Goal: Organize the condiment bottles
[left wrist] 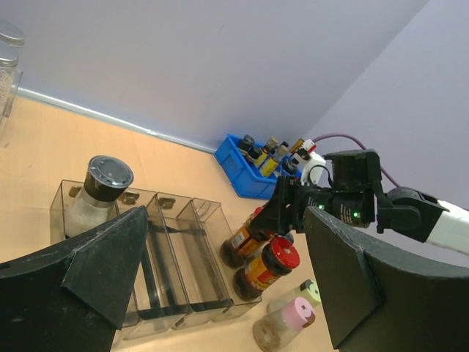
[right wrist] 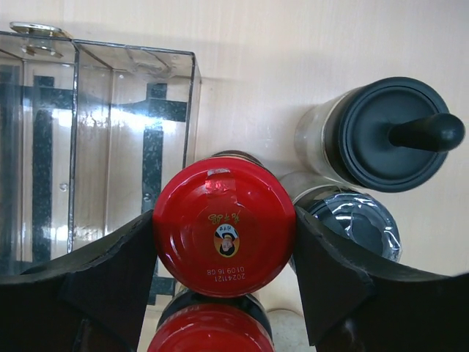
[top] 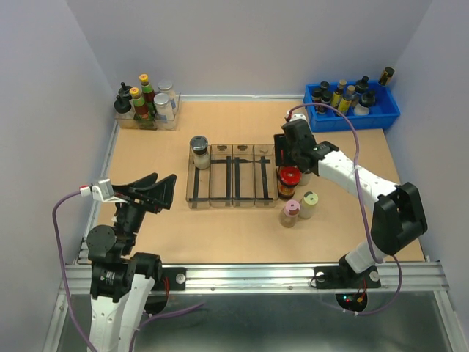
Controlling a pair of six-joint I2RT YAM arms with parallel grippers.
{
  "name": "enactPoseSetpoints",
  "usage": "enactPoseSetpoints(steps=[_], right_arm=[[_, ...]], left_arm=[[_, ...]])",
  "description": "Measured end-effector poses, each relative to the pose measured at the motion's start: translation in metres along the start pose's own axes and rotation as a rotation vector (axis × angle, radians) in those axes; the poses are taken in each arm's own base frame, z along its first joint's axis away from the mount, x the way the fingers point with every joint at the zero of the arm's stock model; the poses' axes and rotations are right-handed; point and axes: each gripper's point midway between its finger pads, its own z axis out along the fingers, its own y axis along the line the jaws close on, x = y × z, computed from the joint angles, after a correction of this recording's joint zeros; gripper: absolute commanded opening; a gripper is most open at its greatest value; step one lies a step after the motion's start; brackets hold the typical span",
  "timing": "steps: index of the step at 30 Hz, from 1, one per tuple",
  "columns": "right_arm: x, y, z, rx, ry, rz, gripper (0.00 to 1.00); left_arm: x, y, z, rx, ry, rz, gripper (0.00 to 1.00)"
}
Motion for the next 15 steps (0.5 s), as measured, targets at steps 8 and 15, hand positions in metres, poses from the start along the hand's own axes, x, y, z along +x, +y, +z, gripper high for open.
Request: enactPoseSetpoints(steps=[8,15], right_arm=[[-0.051,-0.001,-0.026,0.015,-0.079,-0.007,0.0],[-0.127,0.042,-0.067,-0.219,-0.242,0.001,0.0]], left_arm=[[0.0,0.0,0.0,0.001,-0.002,0.0,0.99],[-0.001,-0.001,-0.002,0.005,-0.007,0.001,0.99]])
